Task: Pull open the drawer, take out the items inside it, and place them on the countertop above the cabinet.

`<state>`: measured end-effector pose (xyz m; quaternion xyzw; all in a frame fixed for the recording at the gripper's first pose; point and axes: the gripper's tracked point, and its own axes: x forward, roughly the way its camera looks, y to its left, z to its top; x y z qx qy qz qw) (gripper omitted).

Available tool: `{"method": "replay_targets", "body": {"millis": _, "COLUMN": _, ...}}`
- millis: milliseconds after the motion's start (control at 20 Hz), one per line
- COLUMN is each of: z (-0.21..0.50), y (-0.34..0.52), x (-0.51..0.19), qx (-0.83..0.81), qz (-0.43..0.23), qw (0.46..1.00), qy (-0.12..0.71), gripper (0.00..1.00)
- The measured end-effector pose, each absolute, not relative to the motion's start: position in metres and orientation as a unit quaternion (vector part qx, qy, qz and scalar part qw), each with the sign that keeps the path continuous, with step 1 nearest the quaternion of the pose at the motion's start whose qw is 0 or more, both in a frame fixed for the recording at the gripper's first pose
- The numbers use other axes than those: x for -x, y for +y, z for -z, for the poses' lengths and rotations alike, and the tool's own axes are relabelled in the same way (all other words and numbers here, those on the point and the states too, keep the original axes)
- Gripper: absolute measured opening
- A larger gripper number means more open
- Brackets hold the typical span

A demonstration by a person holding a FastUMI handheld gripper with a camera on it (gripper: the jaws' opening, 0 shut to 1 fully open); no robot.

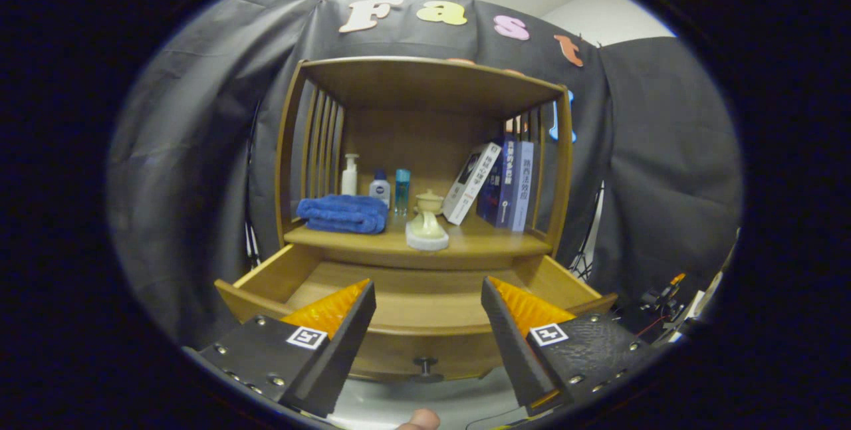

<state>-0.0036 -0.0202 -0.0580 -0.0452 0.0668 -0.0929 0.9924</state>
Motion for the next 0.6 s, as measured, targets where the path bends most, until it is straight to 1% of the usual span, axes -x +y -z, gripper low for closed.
{"method": "replay_targets", "body": {"millis": 200, "z": 0.109, "y": -0.028, "x": 0.008, "qx": 0.036, "qz": 0.092, "qw": 0.991, "qy": 0.091, "gripper": 0.95}}
{"method": "replay_targets", "body": {"millis": 350, "z": 0.151, "y": -0.038, "x": 0.014, "qx": 0.027, "qz": 0.103, "qw": 0.986, "qy": 0.131, "gripper": 0.95}}
{"method": "replay_targets", "body": {"millis": 600, "z": 0.186, "y": -0.052, "x": 0.013, "qx": 0.019, "qz": 0.124, "qw": 0.980, "qy": 0.152, "gripper": 0.96}}
